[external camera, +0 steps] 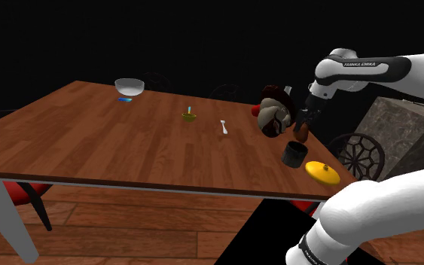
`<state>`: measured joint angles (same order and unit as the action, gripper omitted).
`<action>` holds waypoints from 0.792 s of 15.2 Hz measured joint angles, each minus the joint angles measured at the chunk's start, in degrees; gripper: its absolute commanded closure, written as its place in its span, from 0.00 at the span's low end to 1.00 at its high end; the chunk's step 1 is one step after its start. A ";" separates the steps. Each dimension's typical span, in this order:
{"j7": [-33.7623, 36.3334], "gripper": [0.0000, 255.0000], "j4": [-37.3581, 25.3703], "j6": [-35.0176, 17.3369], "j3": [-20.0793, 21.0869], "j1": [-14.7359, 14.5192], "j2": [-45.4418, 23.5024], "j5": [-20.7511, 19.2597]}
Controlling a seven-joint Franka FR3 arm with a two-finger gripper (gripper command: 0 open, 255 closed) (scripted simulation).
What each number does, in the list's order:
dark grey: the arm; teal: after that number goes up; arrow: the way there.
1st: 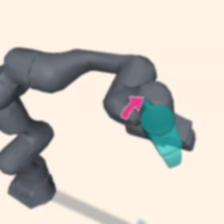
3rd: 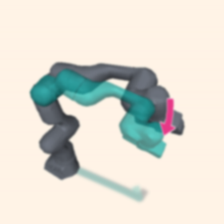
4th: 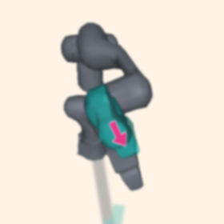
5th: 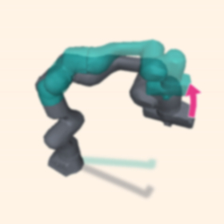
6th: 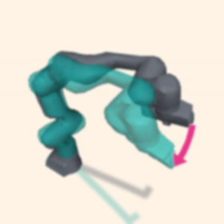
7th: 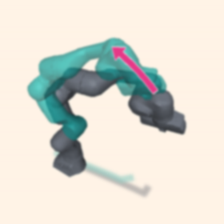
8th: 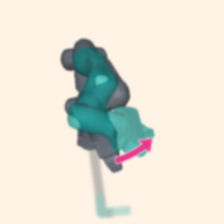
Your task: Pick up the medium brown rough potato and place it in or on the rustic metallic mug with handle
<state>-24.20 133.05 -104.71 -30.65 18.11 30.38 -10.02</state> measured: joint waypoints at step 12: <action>-8.39 1.00 -4.15 -6.43 -7.99 -1.34 -10.87 2.39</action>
<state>-32.59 128.90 -111.14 -38.64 16.78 19.50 -7.64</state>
